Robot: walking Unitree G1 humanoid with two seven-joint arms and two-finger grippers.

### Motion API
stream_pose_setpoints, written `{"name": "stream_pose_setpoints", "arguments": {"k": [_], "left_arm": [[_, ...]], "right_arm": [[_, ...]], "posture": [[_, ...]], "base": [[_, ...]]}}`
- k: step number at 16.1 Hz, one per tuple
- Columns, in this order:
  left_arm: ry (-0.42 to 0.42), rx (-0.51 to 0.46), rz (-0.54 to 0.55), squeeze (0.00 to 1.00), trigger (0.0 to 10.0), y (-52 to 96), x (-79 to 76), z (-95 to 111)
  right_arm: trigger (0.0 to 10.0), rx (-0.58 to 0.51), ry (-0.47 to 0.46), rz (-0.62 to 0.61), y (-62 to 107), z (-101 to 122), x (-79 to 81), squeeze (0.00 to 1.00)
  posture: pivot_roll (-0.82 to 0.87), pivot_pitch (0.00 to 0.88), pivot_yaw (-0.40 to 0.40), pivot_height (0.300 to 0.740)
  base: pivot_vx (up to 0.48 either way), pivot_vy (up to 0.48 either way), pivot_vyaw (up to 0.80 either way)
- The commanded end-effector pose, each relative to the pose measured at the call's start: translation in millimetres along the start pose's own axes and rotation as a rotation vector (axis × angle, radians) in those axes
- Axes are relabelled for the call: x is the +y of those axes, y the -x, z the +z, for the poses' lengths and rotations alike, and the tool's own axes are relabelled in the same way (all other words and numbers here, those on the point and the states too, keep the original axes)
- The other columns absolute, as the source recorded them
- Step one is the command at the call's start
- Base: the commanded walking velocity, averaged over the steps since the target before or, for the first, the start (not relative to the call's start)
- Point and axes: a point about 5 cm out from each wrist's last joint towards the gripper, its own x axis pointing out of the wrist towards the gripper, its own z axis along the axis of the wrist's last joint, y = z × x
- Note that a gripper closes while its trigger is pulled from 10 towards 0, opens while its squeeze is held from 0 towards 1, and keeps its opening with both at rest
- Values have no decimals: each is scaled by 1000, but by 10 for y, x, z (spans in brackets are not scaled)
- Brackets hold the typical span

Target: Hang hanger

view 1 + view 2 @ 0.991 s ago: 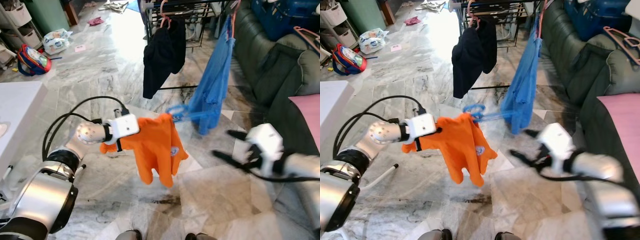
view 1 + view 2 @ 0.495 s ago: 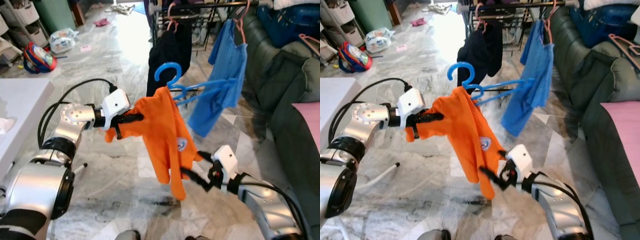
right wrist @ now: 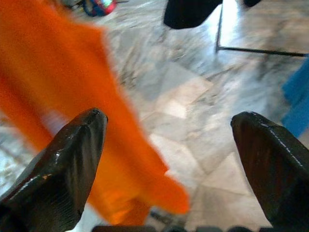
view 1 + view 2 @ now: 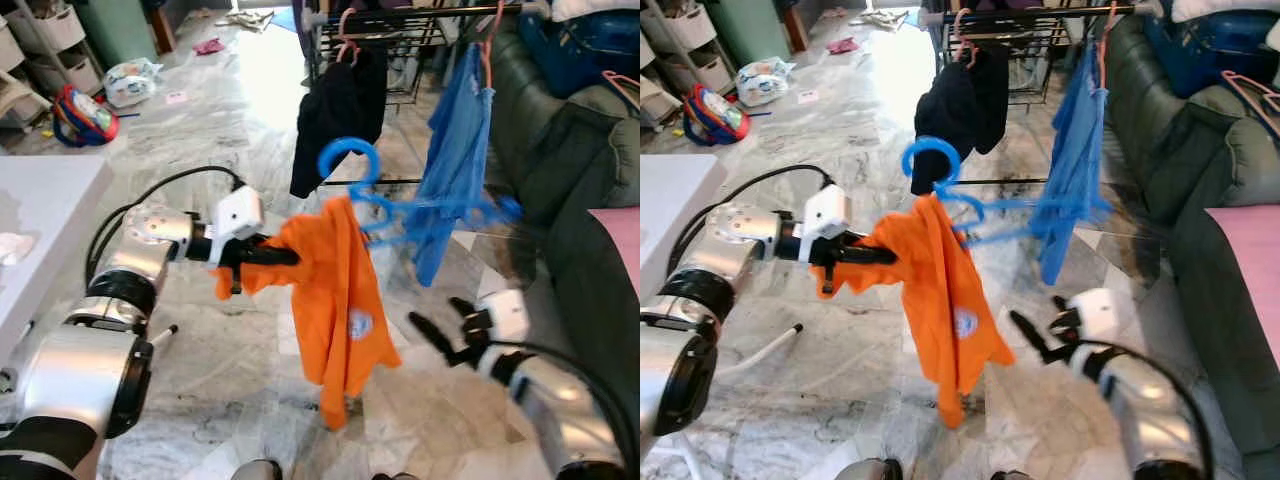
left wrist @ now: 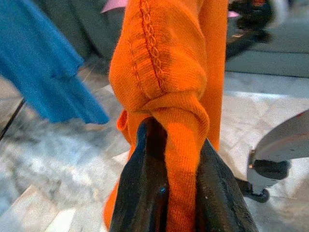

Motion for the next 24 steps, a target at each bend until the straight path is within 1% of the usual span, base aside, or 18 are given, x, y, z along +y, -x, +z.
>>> {"name": "stream_pose_setpoints", "arguments": {"k": [1,2,3,19,20,21,22,23,24], "left_arm": [[-37,-18,-21,0,0,12,12,67],[-49,-30,-60,0,0,-22,-6,92],[-64,-45,-102,0,0,-61,-21,132],[-64,-45,-102,0,0,-61,-21,132],[-70,-146,-118,0,0,-232,-56,221],[-60,-252,-86,0,0,-408,-94,286],[-42,-296,-6,0,0,-438,-80,284],[-23,-318,36,0,0,-437,-64,281],[-9,-336,90,0,0,-438,-50,270]], "right_arm": [[10000,-20,2,-8,-3,31,-23,953],[10000,-33,6,6,-3,82,-48,522],[10000,-42,24,43,-2,126,-46,0],[10000,-42,24,43,-2,126,-46,0],[10000,-33,116,96,-75,216,-22,0],[10000,-37,232,85,-166,318,-1,0],[10000,-75,213,-8,-198,345,-33,0],[10000,-94,224,-56,-197,346,-49,0],[10000,-102,197,-94,-202,324,-59,0]], "posture": [[-56,112,48,740],[-56,117,53,740],[-55,121,54,740],[-55,121,54,740],[-58,127,63,740],[-61,125,59,740],[-67,116,51,740],[-70,112,49,740],[-72,110,46,740]], "base": [[0,0,0],[0,0,0],[0,0,0],[0,0,0],[0,0,0],[0,0,0],[0,0,0],[0,0,0],[0,0,0]]}}
